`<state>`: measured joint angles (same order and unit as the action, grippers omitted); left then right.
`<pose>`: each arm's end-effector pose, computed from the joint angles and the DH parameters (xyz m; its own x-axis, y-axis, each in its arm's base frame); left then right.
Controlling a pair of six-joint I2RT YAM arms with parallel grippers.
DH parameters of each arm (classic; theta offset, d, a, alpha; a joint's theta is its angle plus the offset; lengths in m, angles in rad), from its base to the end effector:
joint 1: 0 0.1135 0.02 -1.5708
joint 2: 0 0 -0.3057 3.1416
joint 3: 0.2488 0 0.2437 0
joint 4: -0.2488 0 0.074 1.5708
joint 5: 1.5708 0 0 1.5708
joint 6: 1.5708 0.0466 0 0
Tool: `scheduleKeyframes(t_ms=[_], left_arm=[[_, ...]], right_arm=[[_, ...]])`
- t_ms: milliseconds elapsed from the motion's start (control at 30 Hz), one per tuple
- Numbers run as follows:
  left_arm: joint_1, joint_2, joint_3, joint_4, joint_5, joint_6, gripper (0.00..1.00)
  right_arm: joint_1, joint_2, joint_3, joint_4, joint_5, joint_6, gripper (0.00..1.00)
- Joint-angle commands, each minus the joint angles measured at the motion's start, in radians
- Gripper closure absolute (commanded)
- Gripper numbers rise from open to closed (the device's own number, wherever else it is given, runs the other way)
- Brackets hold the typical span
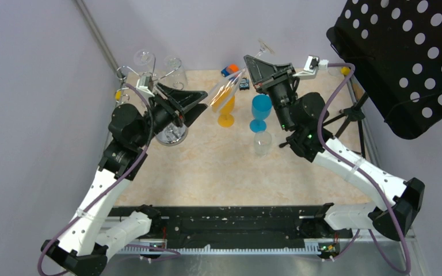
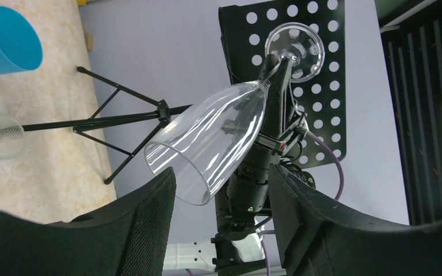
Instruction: Take the wine glass off the wine glass rack
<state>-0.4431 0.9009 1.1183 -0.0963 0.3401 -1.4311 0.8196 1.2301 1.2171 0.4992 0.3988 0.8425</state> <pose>0.1424 -0.0848 0.4769 -0.6813 -0.7100 -0.1781 0.2060 0.0475 -0.9774 0.1895 0.1764 0.5132 -0.1155 0.8840 -0.4530 -0.5303 0.3308 0.7806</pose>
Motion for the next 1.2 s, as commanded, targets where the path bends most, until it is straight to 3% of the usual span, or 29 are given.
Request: scheduleKeyframes(t_ms=[0,133,367,633,800,833,900,1000,1100,1167], left_arm=[[-0.005,0.001,-0.037,0.183,0.035,-0.082,0.39],[-0.008,0.036,-0.049,0.294,0.08,-0.142,0.49],[-0.013,0.045,-0.038,0.334,0.074,-0.149,0.68],[-0.013,0.058,-0.013,0.378,0.069,-0.12,1.0],[-0.012,0.057,0.025,0.325,0.042,-0.019,1.0],[-0.012,0.056,0.043,0.293,0.032,0.02,1.0],[-0.012,0.05,0.089,0.222,-0.006,0.109,1.0],[-0.012,0.039,0.143,0.125,-0.087,0.226,1.0],[-0.013,0.04,0.164,0.101,-0.11,0.285,1.0],[-0.013,0.046,0.164,0.101,-0.104,0.292,1.0]], right_arm=[[-0.004,0.011,0.005,0.104,-0.025,0.039,1.0],[-0.004,0.021,-0.007,0.09,-0.047,0.089,1.0],[-0.005,0.017,-0.037,0.085,-0.058,0.126,1.0],[-0.006,0.013,-0.079,0.085,-0.082,0.197,1.0],[-0.006,0.005,-0.105,0.082,-0.087,0.21,1.0],[-0.006,-0.001,-0.111,0.077,-0.084,0.209,0.98],[-0.006,-0.015,-0.124,0.069,-0.076,0.202,0.83],[-0.006,-0.042,-0.159,0.077,-0.066,0.182,0.5],[-0.007,-0.065,-0.183,0.05,-0.059,0.176,0.35],[-0.005,-0.078,-0.2,0.036,-0.054,0.188,0.32]])
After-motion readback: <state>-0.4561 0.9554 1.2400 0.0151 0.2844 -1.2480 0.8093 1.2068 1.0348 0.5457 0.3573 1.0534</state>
